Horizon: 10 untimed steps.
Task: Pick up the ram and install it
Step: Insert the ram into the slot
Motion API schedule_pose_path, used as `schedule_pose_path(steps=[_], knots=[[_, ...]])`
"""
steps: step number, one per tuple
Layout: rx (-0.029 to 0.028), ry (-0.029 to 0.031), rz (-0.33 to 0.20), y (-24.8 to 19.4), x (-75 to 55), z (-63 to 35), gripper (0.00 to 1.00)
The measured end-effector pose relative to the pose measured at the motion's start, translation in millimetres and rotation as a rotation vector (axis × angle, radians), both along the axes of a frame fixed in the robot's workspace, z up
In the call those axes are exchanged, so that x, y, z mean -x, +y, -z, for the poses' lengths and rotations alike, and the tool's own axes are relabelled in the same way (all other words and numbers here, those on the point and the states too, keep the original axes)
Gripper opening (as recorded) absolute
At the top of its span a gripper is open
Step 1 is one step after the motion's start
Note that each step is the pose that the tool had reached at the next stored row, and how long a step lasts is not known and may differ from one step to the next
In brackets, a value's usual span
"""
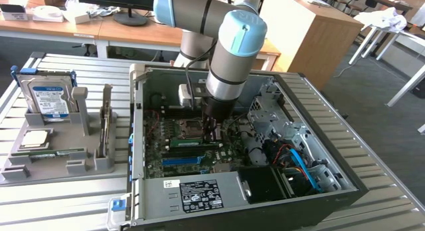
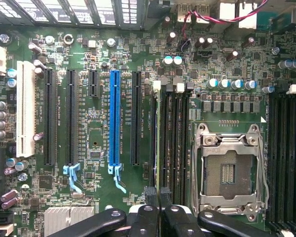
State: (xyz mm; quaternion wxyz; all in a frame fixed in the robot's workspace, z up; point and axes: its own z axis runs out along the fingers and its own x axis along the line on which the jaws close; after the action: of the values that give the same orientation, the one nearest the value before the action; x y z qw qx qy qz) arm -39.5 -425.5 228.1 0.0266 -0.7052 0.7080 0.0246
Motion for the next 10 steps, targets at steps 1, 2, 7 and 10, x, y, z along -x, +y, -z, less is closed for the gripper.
schedule_pose_path(steps=[1, 2, 7, 10], knots=[[-0.0003, -0.0003, 0.000, 0.0, 0.0, -0.3, 0.12], [0.0001, -0.0001, 0.000, 0.0, 0.0, -0.7, 0.12], [0.0004, 0.0001, 0.000, -0.1, 0.0, -1.8, 0.12], [0.0008, 0.0002, 0.003, -0.1, 0.0, -2.4, 0.12]])
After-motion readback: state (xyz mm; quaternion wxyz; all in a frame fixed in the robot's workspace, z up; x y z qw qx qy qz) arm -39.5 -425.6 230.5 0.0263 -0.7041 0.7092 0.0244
